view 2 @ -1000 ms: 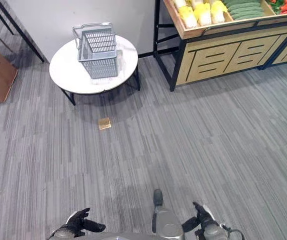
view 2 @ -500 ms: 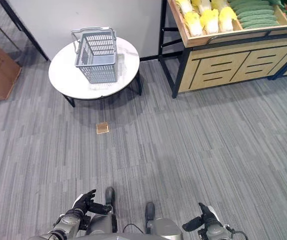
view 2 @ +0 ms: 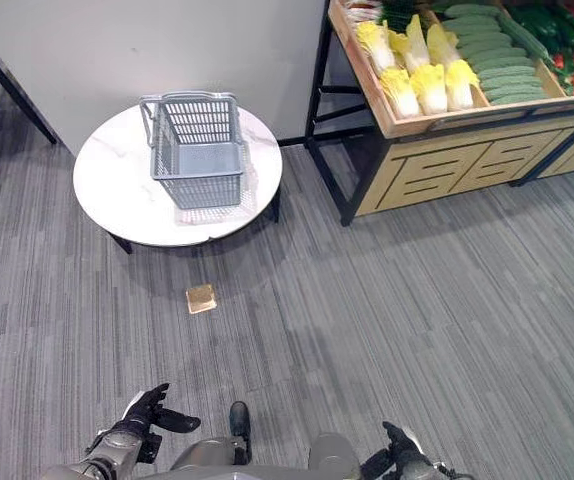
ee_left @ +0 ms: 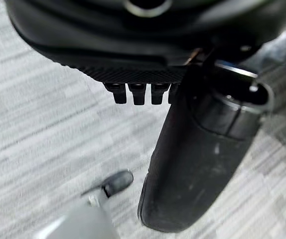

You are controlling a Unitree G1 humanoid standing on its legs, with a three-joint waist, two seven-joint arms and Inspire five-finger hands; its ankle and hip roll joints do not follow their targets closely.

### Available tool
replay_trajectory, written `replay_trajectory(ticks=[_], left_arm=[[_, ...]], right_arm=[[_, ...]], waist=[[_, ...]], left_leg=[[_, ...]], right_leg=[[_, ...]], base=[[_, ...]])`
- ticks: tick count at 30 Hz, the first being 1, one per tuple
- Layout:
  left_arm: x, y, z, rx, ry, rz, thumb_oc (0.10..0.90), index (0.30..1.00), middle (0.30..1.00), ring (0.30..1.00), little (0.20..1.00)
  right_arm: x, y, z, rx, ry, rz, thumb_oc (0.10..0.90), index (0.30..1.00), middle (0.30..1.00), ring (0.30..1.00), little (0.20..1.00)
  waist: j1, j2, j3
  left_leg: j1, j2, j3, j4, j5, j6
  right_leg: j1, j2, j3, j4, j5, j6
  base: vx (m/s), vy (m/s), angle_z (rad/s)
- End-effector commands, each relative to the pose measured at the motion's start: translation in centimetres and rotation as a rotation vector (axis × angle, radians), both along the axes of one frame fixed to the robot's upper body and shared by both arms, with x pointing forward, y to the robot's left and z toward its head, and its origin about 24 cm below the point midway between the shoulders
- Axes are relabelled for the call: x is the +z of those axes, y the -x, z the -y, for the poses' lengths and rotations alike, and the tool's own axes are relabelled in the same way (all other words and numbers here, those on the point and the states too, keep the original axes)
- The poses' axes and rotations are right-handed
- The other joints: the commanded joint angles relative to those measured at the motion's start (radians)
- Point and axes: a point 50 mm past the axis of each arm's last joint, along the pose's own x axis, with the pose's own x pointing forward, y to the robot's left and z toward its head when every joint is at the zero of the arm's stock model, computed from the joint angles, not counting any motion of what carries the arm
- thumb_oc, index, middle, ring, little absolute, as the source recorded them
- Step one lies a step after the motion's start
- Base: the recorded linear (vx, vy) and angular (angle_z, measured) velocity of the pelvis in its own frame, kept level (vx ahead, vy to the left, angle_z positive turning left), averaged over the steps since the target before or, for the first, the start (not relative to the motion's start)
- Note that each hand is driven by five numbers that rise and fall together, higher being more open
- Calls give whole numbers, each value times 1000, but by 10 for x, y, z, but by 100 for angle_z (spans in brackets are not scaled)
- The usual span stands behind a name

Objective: Get the vegetables into the basket

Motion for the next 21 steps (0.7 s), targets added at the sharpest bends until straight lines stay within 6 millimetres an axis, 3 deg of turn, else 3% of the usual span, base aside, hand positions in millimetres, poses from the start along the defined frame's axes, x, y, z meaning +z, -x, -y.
replay_trajectory(ticks=[1, 3, 4, 6, 7, 9, 13, 19, 21], left_arm=[[2, 3, -8, 26, -11, 17, 900, 1000, 1000, 1000, 1000], [2, 5, -8, 28, -9, 12, 900, 1000, 1000, 1000, 1000], [0, 8, -8, 23, -6, -5, 900, 1000, 1000, 1000, 1000], [-1, 11, -7, 16, -1, -15, 900, 1000, 1000, 1000, 1000], [-3, 13, -5, 8, 2, -31, 900, 1000, 1000, 1000, 1000], [-5, 20, -5, 16, 4, -60, 900, 1000, 1000, 1000, 1000], [-9, 29, 0, 22, 25, -87, 900, 1000, 1000, 1000, 1000], [-10, 27, 6, 25, 38, -79, 900, 1000, 1000, 1000, 1000], [-7, 16, 9, 42, 47, -33, 900, 1000, 1000, 1000, 1000]], right_arm=[[6, -21, -3, 22, -27, 97, 900, 1000, 1000, 1000, 1000], [6, -21, -3, 20, -28, 96, 900, 1000, 1000, 1000, 1000], [6, -20, -3, 18, -30, 94, 900, 1000, 1000, 1000, 1000], [6, -20, -4, 14, -33, 94, 900, 1000, 1000, 1000, 1000], [7, -23, -6, 21, -41, 105, 900, 1000, 1000, 1000, 1000], [6, -24, -10, 34, -51, 102, 900, 1000, 1000, 1000, 1000], [5, -17, -3, 31, -37, 77, 900, 1000, 1000, 1000, 1000], [7, -14, 7, 30, -6, 67, 900, 1000, 1000, 1000, 1000], [9, -9, 19, 10, 31, 52, 900, 1000, 1000, 1000, 1000]], waist=[[-11, 4, 24], [-14, 7, 28], [-18, 7, 28], [-29, 4, 36], [-49, -5, 46], [-66, -12, 46], [-63, -6, 19], [-68, 17, -1], [-64, 16, 7]], left_leg=[[-42, 57, -1, 69, -43, -93], [-21, 55, 0, 53, -42, -93], [6, 51, -1, 36, -49, -97], [30, 45, -14, 34, -61, -102], [64, 34, -34, 41, -86, -114], [111, 24, -58, 41, -124, -129], [155, 38, -86, 48, -156, -150], [154, 87, -135, 120, -125, -194], [82, 106, -156, 291, -34, -235]], right_leg=[[9, 2, -28, -255, 191, 36], [-10, 0, -51, -259, 175, 35], [-43, -1, -87, -330, 148, 34], [-49, -6, -98, -408, 143, 41], [-79, -5, -75, -553, 170, 63], [-99, -10, -22, -675, 216, 81], [-72, 17, -30, -655, 165, 59], [-58, 76, -49, -608, 89, 13], [-23, 88, -63, -601, 62, -23]], base=[[143, 121, -10], [170, 79, -2], [278, 43, 2], [306, -35, 31], [341, -80, 77], [449, -161, 63], [317, -186, 42], [183, -176, 2], [174, -206, 10]])
